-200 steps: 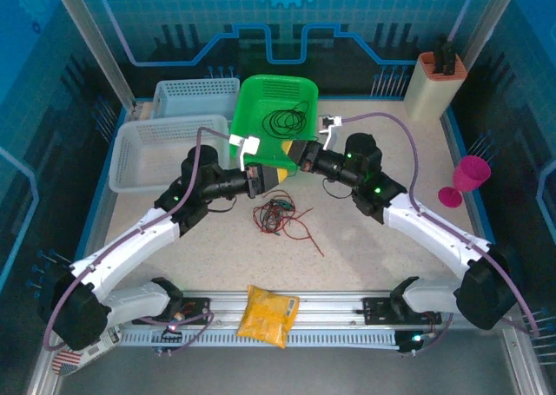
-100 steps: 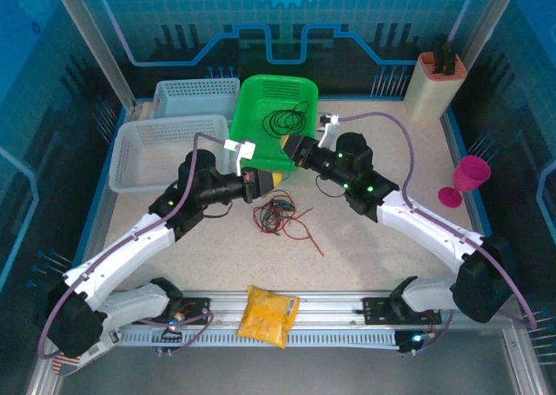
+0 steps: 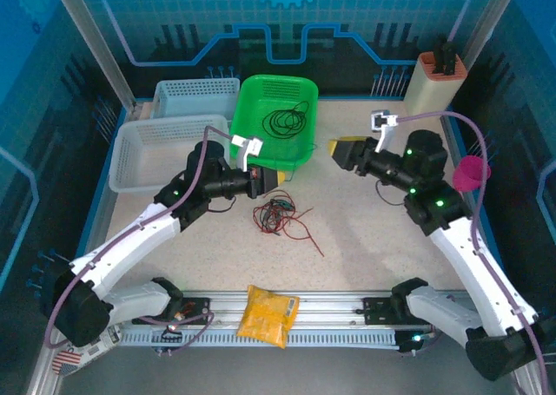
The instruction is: Untangle the cables
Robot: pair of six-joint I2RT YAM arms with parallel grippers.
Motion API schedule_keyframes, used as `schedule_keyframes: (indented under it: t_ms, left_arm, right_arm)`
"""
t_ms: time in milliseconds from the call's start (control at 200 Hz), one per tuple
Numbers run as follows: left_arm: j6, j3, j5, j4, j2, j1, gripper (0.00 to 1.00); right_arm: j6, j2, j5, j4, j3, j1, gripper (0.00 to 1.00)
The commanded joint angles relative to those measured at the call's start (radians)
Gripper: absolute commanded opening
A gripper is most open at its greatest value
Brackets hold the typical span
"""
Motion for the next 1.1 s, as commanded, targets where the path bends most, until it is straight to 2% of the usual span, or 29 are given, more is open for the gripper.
schedule_keyframes:
  t_ms: [0, 85, 240, 335, 405, 545, 655, 931, 1096]
  left_arm:
    - [0.092, 0.057, 0.087, -0.088, 0.002, 0.013, 0.0]
    - [0.169, 0.089, 0.118, -0.184, 0.001, 0.015, 0.0]
    - [0.266, 0.132, 0.173, -0.305, 0.004, 0.02, 0.0]
    - [0.287, 0.139, 0.205, -0.328, 0.008, 0.02, 0.0]
    - [0.286, 0.138, 0.21, -0.332, 0.005, 0.019, 0.0]
    - [0.257, 0.13, 0.242, -0.297, 0.003, 0.02, 0.0]
    - [0.253, 0.125, 0.251, -0.292, 0.004, 0.02, 0.0]
    - [0.243, 0.112, 0.263, -0.285, -0.003, 0.019, 0.0]
    - [0.245, 0.105, 0.267, -0.281, -0.01, 0.019, 0.0]
  right_arm:
    - [-0.305, 0.028, -0.136, -0.316, 0.089, -0.057, 0.49]
    - [-0.533, 0.049, -0.133, -0.429, 0.145, -0.049, 0.48]
    - [-0.871, -0.014, -0.052, -0.326, 0.025, 0.01, 0.5]
    - [-0.972, -0.02, -0.031, -0.244, -0.036, 0.022, 0.53]
    - [-1.055, 0.006, -0.035, -0.248, -0.038, 0.039, 0.52]
    - [-1.227, 0.017, 0.064, -0.179, -0.103, 0.097, 0.52]
    - [-1.262, 0.02, 0.07, -0.107, -0.132, 0.092, 0.52]
    - [-1.28, 0.071, 0.082, -0.074, -0.123, 0.065, 0.46]
    - [-1.205, 0.08, -0.033, -0.065, -0.126, 0.0, 0.47]
